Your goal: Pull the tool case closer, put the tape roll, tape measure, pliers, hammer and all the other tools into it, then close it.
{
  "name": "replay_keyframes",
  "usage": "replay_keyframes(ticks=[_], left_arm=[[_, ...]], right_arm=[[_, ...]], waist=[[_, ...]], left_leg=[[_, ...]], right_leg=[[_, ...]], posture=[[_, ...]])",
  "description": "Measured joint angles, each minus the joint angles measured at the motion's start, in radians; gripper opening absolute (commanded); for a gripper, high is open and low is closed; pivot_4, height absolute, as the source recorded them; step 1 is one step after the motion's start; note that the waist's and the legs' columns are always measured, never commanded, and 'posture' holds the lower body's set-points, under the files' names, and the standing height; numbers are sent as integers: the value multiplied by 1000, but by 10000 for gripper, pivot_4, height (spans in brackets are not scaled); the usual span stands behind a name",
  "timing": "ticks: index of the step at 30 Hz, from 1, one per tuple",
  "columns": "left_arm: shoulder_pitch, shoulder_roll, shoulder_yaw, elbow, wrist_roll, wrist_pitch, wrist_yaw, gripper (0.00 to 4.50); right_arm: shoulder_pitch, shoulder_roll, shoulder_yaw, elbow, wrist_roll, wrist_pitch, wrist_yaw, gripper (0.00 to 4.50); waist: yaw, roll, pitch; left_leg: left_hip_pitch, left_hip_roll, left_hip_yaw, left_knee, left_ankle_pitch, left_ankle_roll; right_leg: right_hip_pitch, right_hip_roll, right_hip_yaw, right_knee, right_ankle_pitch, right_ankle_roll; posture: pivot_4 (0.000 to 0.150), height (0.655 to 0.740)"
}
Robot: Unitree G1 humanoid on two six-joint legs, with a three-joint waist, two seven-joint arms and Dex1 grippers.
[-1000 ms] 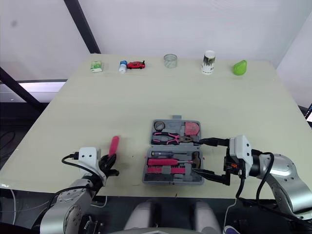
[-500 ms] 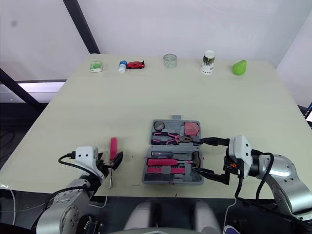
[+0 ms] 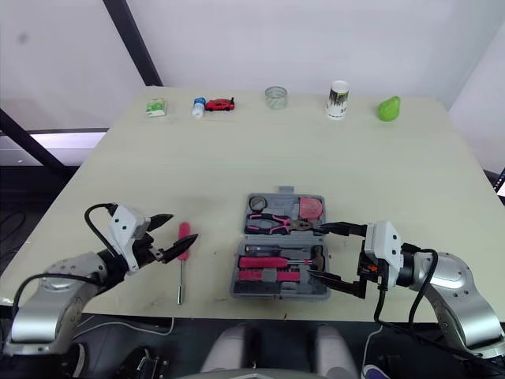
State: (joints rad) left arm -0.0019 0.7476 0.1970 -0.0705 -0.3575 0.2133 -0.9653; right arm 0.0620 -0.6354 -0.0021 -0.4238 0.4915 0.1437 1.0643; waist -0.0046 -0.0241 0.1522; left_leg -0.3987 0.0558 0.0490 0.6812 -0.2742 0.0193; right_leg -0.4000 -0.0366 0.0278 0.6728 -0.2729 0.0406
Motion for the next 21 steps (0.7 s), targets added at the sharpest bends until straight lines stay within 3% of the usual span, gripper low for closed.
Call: replay_keyframes(ticks=[1,6,10,12,14,21], left_arm=[[-4,3,-2,8,0,-6,-8,44628],[-261,64,-109,315,2,-245,-397,44628],[-363,95,-210,441,1,-409,-582,44628],[-376,107,-244,464,1,-444,-589,44628],[-451,202,-466,558,-2,-631,-594,44628],[-696,273,-859,780,3,-975,-597,44628]], right_arm=[[0,0,1,0,0,0,0,45000],[-27,13,17,13,-12,-15,-3,45000],[-34,13,17,16,-17,-19,-3,45000],[-33,13,17,16,-17,-19,-3,45000],[-30,13,17,17,-20,-23,-5,45000],[-18,18,18,13,-23,-31,-19,45000]], waist=[[0,0,0],[5,0,1],[3,0,1],[3,0,1],[3,0,1],[18,-1,1]], left_leg=[[0,0,0,0,0,0],[-1,0,3,0,0,0],[-2,0,4,0,0,0],[-2,0,4,0,0,0],[-3,0,3,0,0,0],[-3,0,5,0,0,0]], right_leg=[[0,0,0,0,0,0],[0,1,-1,-1,1,2],[-1,2,0,-1,2,4],[-2,2,0,-1,2,4],[-2,2,-1,0,2,4],[-2,2,0,-1,2,4]], posture=[[1500,7400],[1500,7400],[1500,7400],[1500,7400],[1500,7400],[1500,7400]])
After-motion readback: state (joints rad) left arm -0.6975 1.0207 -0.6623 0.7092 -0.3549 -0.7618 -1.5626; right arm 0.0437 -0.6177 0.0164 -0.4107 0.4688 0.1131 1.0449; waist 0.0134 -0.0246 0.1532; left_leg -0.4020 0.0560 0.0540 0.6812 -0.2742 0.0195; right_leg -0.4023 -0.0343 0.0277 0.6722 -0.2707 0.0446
